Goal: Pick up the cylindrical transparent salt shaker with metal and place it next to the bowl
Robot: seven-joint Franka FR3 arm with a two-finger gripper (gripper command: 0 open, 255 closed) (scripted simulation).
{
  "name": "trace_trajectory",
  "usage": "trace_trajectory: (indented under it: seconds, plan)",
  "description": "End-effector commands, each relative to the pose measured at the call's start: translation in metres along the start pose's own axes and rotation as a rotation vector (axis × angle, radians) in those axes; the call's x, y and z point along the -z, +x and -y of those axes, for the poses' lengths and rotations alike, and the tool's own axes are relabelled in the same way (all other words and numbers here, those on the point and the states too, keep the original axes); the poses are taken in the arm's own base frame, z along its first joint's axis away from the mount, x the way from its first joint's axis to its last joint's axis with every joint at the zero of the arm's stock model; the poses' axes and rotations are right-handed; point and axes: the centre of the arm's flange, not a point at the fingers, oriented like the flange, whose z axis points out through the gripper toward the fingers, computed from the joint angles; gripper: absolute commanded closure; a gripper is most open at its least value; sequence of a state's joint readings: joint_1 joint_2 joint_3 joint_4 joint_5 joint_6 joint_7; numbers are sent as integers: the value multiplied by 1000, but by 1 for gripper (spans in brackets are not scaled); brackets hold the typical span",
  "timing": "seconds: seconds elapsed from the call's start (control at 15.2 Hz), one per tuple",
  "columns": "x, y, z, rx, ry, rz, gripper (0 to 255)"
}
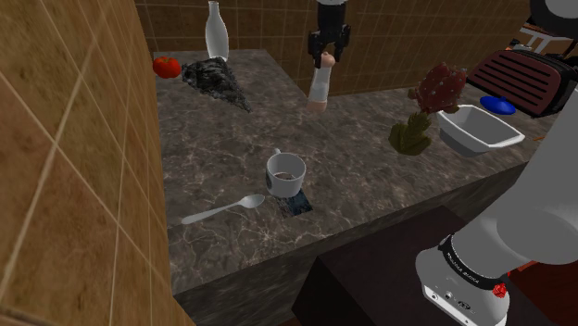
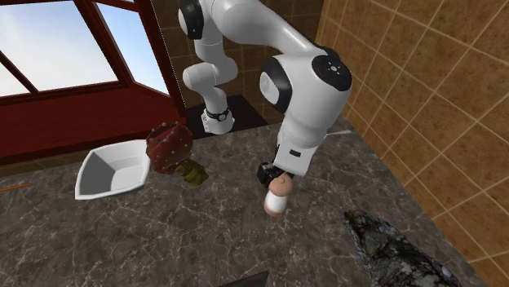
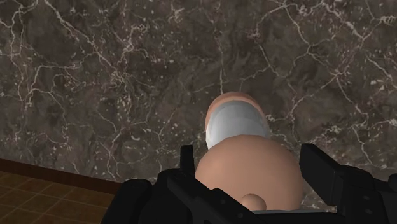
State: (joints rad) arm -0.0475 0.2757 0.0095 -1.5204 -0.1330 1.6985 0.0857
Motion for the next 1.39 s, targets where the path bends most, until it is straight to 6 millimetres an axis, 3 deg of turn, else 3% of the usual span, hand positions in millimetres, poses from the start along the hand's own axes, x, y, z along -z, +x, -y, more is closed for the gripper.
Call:
trace_trajectory:
  seconds: [0.0,1.19,1.32]
  plan:
    - [12,-1,-2,0,0,0,255]
    - [105,-9,-14,0,0,0,255]
    - [106,-33,-27,0,0,0,255]
